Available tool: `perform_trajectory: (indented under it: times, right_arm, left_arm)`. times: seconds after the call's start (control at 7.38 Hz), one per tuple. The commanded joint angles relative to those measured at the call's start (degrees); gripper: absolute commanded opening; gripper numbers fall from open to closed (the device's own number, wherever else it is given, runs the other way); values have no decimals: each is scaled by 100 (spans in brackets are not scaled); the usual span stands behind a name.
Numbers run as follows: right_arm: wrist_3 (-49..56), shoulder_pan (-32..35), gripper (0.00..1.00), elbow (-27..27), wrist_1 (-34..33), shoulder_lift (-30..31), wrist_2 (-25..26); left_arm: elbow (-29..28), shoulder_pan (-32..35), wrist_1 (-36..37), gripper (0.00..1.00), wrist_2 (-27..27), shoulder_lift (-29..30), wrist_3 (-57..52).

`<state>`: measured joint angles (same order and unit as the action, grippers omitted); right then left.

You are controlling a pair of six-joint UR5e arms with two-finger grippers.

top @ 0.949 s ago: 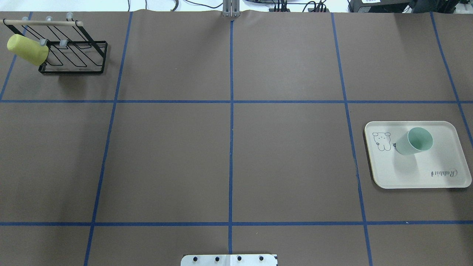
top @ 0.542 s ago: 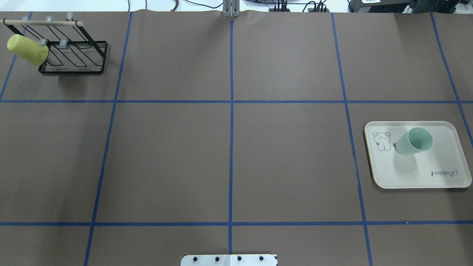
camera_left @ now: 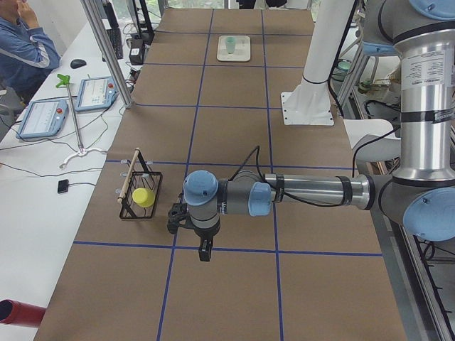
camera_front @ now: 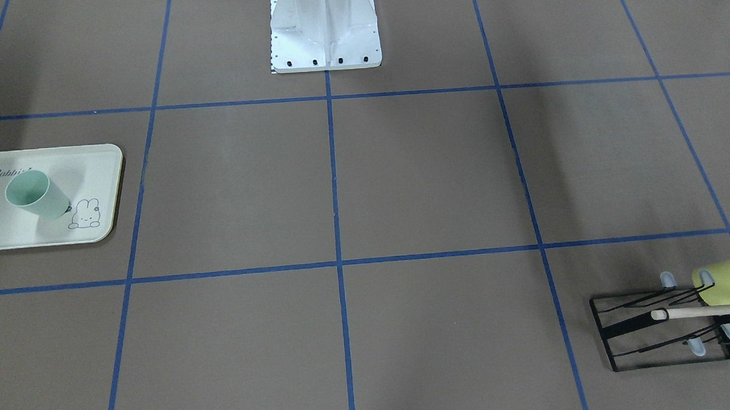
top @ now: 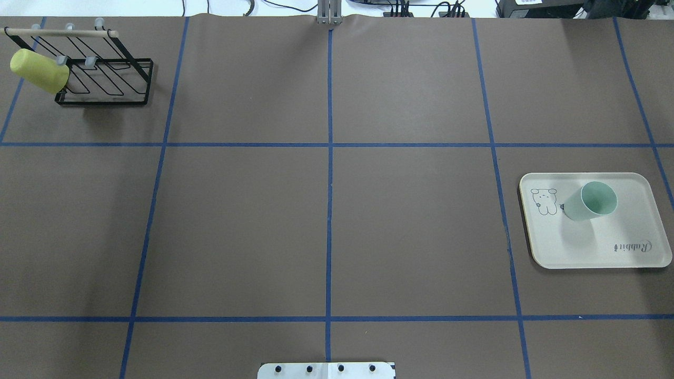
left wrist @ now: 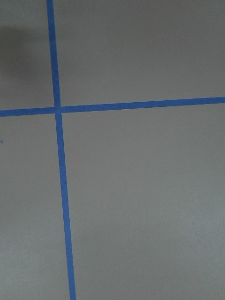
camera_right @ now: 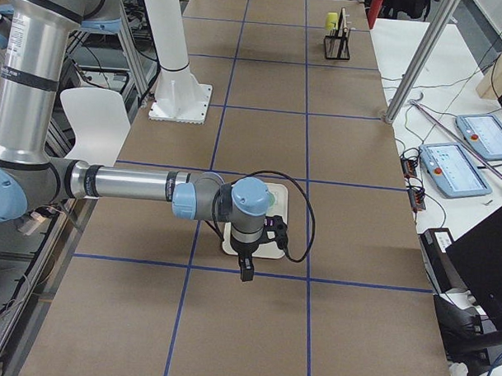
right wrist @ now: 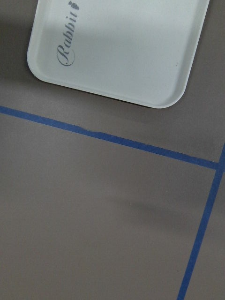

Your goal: Left arm grabs green cup and hands to right arm on tray

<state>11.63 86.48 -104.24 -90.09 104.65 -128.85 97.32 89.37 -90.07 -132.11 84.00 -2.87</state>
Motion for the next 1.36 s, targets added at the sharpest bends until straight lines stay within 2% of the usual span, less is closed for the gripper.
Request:
perform_trajectory:
  times: [0.0, 0.54, 0.95, 1.22]
  right_arm:
    - [-3, 0, 100, 0, 0, 3, -9]
    - [6, 0, 100, 27, 18, 38, 9]
    - [6, 0, 100, 27, 18, 64, -9]
    - [15, 0, 100, 27, 18, 73, -9]
  left_arm:
    - [111, 11, -2, 100, 10, -6, -3]
    - [111, 11, -2, 100, 10, -15, -3]
    - [452, 11, -11, 100, 10, -461, -12]
    - [498, 11, -2, 100, 10, -551, -3]
